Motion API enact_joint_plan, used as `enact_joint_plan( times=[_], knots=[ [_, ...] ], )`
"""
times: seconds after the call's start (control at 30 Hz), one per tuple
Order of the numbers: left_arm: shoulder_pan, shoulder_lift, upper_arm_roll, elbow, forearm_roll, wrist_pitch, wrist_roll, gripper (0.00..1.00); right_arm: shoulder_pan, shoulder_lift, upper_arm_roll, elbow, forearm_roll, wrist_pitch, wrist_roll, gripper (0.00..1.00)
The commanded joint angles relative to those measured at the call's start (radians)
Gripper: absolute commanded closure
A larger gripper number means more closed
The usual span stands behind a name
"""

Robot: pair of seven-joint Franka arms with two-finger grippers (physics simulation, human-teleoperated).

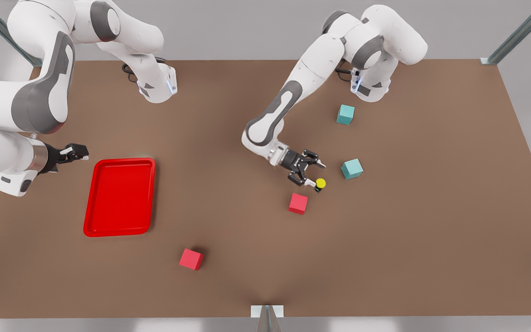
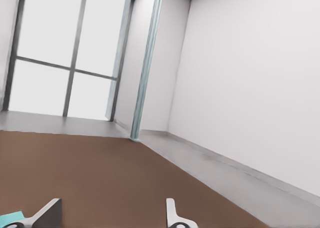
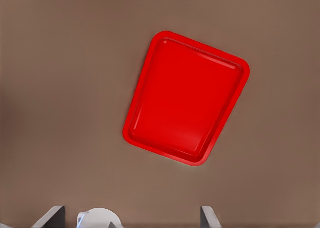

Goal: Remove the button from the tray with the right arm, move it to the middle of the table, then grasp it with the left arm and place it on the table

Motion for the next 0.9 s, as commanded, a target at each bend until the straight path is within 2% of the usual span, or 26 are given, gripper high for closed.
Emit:
enact_joint_plan(
  times=[0.0,0.07,0.1,0.13,0.2,0.27,0.3,0.33,0.37,0.4,0.43,0.87],
  knots=[
    [0.021,-0.118,0.006,-0.01,-0.281,0.026,1.338,0.0,0.0,-0.001,0.0,0.0,0.0,-0.001,0.0,0.0],
    [0.185,-0.218,0.006,0.034,-0.862,0.222,1.904,0.0,0.0,-0.001,0.0,0.0,-0.001,-0.001,0.0,0.0],
    [0.304,-0.217,0.008,0.123,-1.182,0.229,2.144,0.0,0.0,-0.001,0.0,0.0,-0.001,-0.001,0.0,0.0],
    [0.402,-0.217,0.009,0.181,-1.247,0.128,2.259,0.0,0.0,-0.001,0.0,0.0,-0.001,-0.001,0.0,0.0],
    [0.592,-0.215,0.009,0.306,-1.247,-0.089,2.557,0.0,0.0,-0.001,0.0,0.0,0.0,-0.001,0.0,0.0],
    [0.638,-0.217,0.015,0.404,-1.147,-0.124,2.572,0.0,0.0,-0.001,0.0,0.0,-0.001,-0.001,0.0,0.0],
    [0.643,-0.307,0.023,0.398,-1.041,-0.12,2.569,0.0,0.0,-0.001,0.0,0.0,-0.001,-0.001,0.0,0.0],
    [0.687,-0.503,0.021,0.277,-1.033,-0.098,2.571,0.0,0.001,-0.001,0.0,0.0,0.0,-0.001,0.0,0.0],
    [0.718,-0.64,0.021,0.194,-1.073,0.003,2.58,0.0,0.001,-0.001,0.0,0.0,0.002,-0.001,0.0,0.0],
    [0.726,-0.741,0.023,0.122,-1.072,0.072,2.579,0.0,0.001,-0.001,0.0,0.0,0.002,-0.001,0.0,0.0],
    [0.726,-0.781,0.032,0.103,-1.07,0.068,2.585,0.0,0.001,-0.001,0.0,0.0,0.002,-0.001,0.0,0.0],
    [0.716,-0.718,0.032,0.116,-1.084,0.074,2.592,0.0,0.0,-0.001,0.0,0.0,0.002,-0.001,0.0,0.0]
  ],
)
